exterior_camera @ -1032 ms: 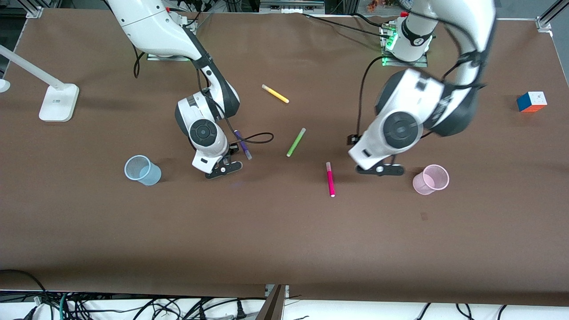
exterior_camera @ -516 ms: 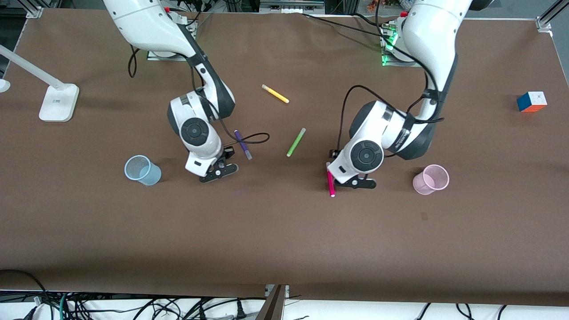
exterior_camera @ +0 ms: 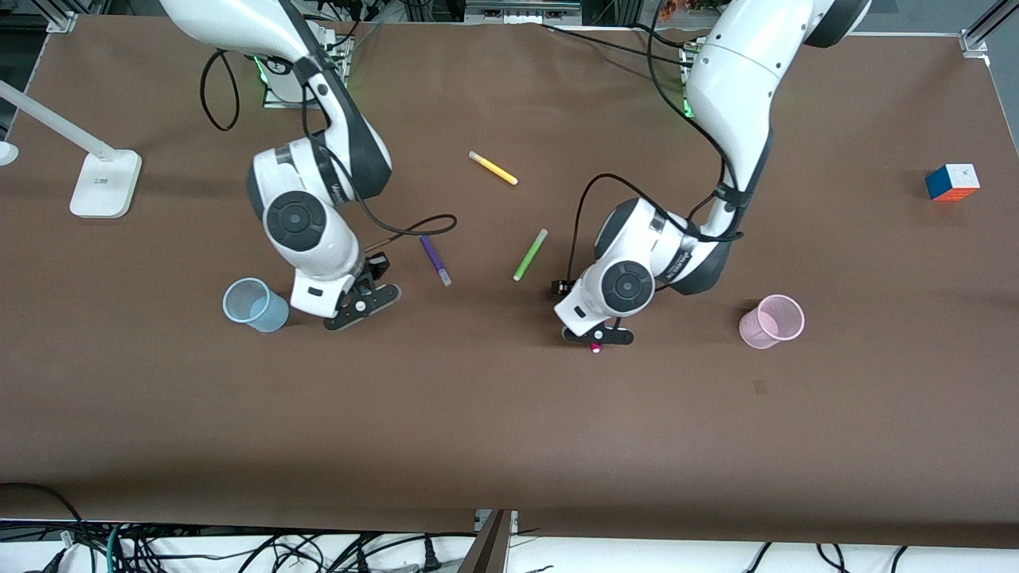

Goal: Place pink and blue markers in matching cups
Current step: 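Carry the blue marker to the blue cup while the left gripper grasps pink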

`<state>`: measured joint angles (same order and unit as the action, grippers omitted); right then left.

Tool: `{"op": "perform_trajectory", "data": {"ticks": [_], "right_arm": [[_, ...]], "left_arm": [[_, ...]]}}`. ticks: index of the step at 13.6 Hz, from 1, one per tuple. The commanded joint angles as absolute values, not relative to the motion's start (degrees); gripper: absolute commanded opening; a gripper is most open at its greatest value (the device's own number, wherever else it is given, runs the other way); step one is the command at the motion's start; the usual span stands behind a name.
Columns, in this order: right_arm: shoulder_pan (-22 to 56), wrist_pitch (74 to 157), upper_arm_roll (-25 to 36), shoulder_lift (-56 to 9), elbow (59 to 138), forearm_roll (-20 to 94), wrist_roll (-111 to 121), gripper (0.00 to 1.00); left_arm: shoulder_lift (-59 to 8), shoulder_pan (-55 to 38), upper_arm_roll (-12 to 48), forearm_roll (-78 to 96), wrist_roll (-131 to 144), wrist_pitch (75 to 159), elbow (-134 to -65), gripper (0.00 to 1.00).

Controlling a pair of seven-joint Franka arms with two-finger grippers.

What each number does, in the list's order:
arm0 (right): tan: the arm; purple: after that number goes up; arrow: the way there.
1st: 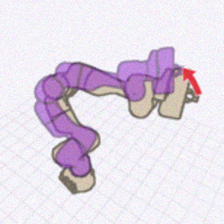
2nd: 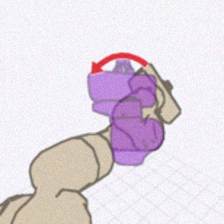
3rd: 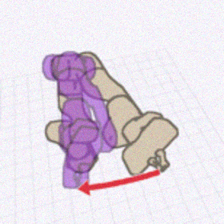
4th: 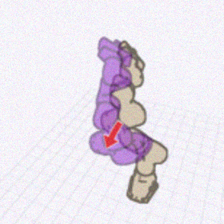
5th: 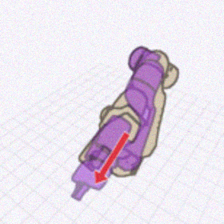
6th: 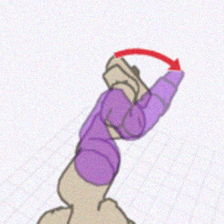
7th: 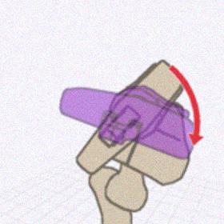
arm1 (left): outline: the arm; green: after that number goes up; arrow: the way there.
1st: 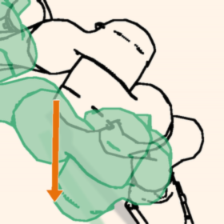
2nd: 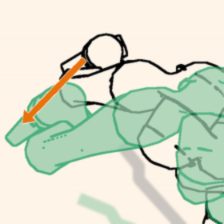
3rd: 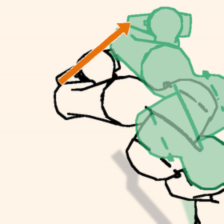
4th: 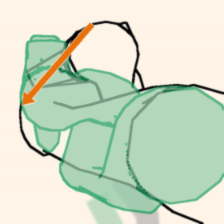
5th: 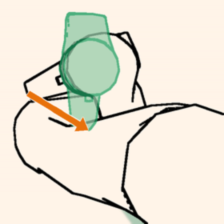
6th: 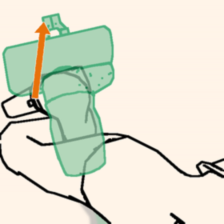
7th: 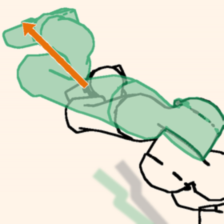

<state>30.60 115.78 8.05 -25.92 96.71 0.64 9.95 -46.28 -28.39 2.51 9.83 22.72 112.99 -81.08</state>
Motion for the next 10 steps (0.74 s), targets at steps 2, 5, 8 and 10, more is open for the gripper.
{"op": "perform_trajectory", "data": {"ticks": [2, 5, 8, 10], "right_arm": [[29.27, 109.79, 10.89, -22.68, 95.98, 4.47, 23.86, 0.14], [28.92, 105.22, 15.54, -20.57, 96.06, 9.21, 38.62, 0.14], [28.92, 101.96, 22.12, -20.39, 96.06, 16.58, 56.62, 0.15], [28.31, 100.73, 25.48, -20.65, 96.06, 21.6, 69.38, 0.15]], "left_arm": [[-49.12, -29.44, 1.85, 10.2, 22.06, 115.13, -79.36, 1.0], [-49.57, -30.32, 1.85, 4.6, 21.45, 116.28, -79.8, 0.95], [-49.92, -30.76, 1.85, 2.9, 19.16, 116.28, -80.33, 0.29], [-49.83, -30.76, 1.85, 2.81, 19.07, 116.19, -80.33, 0.04]]}}
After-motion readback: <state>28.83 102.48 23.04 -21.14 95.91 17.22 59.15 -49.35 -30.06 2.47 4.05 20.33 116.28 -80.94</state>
